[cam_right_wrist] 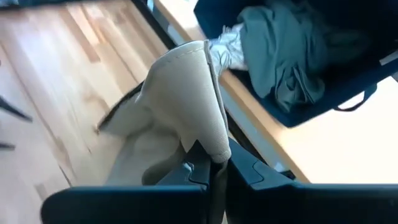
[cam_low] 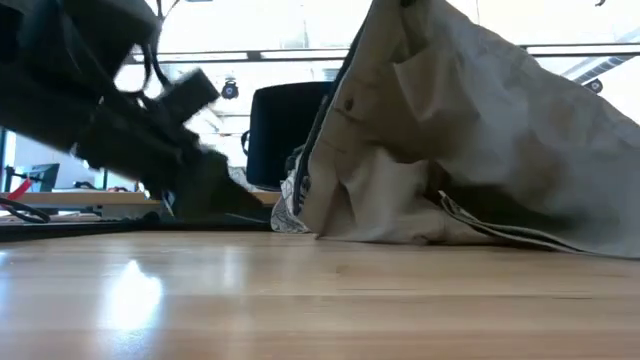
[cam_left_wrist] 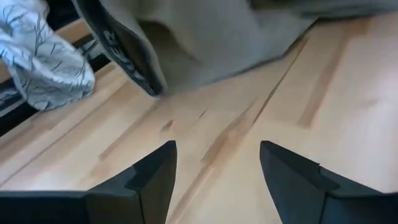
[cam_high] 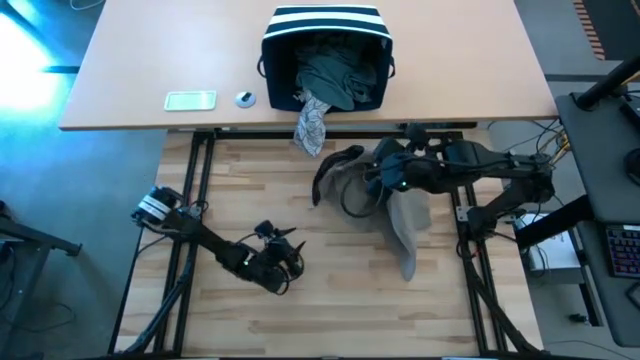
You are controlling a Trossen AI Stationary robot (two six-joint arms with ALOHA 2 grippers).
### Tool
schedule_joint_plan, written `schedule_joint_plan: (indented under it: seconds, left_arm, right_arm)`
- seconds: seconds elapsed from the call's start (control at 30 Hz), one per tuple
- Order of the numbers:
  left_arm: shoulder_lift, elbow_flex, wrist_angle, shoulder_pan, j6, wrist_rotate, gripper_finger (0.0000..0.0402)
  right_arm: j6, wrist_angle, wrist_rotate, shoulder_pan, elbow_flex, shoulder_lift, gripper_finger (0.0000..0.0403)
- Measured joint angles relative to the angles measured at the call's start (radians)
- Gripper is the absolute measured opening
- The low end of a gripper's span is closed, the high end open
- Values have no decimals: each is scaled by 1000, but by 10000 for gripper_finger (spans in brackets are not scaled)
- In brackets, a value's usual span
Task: Fold Laundry from Bin
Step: Fold the brown shorts from the blue laundry basket
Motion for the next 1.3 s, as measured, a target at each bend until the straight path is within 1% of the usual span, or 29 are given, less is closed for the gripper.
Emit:
schedule_joint_plan:
  seconds: [0.1, 0.13, 0.23, 0.27, 0.37, 0.43, 0.57, 0.67, 0.73, 0.83, 0.9, 0.97, 1.07, 1.17, 1.3]
  left_arm:
    - [39, 0, 1, 47, -11, 8, 215]
    - [46, 0, 1, 73, -25, 31, 215]
    - [58, 0, 6, 173, -62, 159, 215]
    - [62, -1, 22, 202, -60, 174, 216]
    - [68, -6, 84, 272, 18, 175, 216]
    - [68, -19, 185, 328, 68, 216, 216]
    - [87, -67, 389, 418, 120, 371, 215]
    - [136, -116, 587, 433, 186, 462, 215]
    - [180, -142, 692, 424, 211, 507, 215]
    - [256, -156, 819, 394, 206, 482, 215]
    - [310, -154, 896, 375, 205, 415, 215]
    - [361, -148, 1015, 366, 205, 366, 215]
    - [420, -136, 1194, 367, 240, 383, 215]
    - [409, -106, 1164, 365, 235, 409, 215]
    - [403, -97, 1147, 371, 230, 409, 212]
  right_arm:
    - [-8, -3, 0, 16, -15, 3, 9]
    - [-11, -3, 0, 23, -15, 5, 9]
    - [-25, 3, -2, 47, -13, 9, 9]
    - [-32, 6, -2, 56, -12, 9, 9]
    - [-52, 20, -1, 79, -12, 3, 9]
    - [-52, 21, -1, 92, -12, 1, 9]
    - [-84, 27, 0, 125, -12, 1, 11]
    - [-111, 34, 1, 138, -12, 2, 12]
    - [-133, 34, 7, 139, -12, 2, 11]
    - [-148, 39, 9, 138, -12, 2, 11]
    - [-164, 42, 9, 138, -12, 2, 12]
    - [-174, 44, 9, 138, -12, 2, 12]
    - [-185, 44, 9, 138, -12, 2, 12]
    - [-209, 43, 9, 134, -12, 2, 12]
    - [-238, 41, 10, 131, -12, 2, 12]
